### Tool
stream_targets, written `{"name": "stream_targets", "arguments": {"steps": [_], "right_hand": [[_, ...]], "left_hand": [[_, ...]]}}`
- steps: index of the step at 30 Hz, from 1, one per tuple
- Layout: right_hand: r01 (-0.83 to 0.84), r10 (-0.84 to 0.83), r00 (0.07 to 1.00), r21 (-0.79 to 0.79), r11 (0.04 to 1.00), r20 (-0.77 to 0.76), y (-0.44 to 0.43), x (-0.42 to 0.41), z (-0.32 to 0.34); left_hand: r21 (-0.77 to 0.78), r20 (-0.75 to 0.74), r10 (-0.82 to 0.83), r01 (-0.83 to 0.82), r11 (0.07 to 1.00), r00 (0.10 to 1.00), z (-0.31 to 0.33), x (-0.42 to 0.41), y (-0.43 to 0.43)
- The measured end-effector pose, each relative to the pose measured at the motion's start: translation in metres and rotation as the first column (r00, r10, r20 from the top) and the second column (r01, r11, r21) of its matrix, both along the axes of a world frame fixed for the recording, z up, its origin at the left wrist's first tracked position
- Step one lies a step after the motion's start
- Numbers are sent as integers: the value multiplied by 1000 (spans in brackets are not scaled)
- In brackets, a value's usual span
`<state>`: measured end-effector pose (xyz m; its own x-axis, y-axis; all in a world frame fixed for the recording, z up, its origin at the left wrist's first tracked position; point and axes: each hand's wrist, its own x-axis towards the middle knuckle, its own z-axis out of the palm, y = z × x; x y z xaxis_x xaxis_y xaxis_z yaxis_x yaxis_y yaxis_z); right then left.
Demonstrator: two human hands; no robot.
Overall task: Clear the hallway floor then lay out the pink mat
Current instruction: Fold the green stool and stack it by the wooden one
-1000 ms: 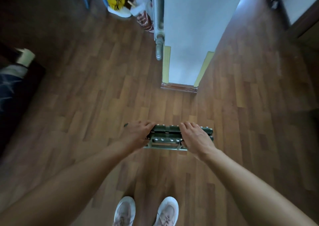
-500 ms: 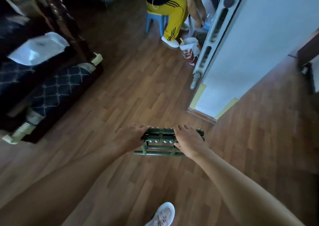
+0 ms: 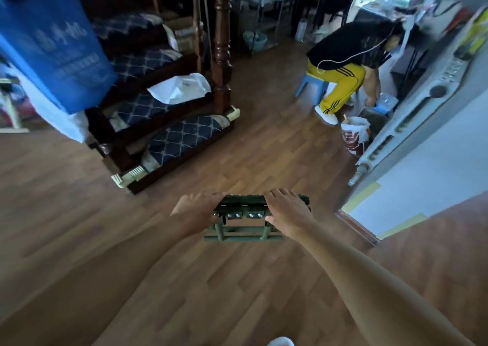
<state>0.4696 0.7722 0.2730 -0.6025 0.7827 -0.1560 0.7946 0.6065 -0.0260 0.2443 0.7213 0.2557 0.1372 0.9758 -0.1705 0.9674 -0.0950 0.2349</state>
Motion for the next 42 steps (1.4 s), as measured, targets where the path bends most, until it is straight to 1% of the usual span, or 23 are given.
{"name": "stream_targets", "arguments": {"steps": [4,10,16,20,23,29,38,40,42], "right_hand": [[-73,73,997,17,997,-26,-27,-86,21],[-215,216,976,45,976,-8,-66,-201,44],[-323,328,943,81,943,-62,-93,-280,60],[-420,429,900,109,901,-74,-107,-342,65],[-474,480,874,88,876,-78,-112,-386,64],[-553,556,829,58,831,-66,-105,-468,58],[-637,638,770,37,770,2,-68,-610,52],[-665,666,746,45,746,-11,-57,-652,52],[-673,674,738,38,738,-31,-53,-672,57]], "left_hand": [[36,34,82,-83,996,996,24,-82,-48],[95,71,214,-220,971,974,51,-184,-117],[122,89,309,-318,940,947,65,-254,-166],[116,65,415,-420,900,907,71,-302,-200],[108,52,470,-473,875,881,75,-337,-219],[145,43,542,-542,828,839,72,-406,-233],[103,15,594,-592,799,804,69,-533,-208],[110,16,621,-618,778,784,68,-569,-203],[115,7,628,-624,773,779,70,-587,-201]]}}
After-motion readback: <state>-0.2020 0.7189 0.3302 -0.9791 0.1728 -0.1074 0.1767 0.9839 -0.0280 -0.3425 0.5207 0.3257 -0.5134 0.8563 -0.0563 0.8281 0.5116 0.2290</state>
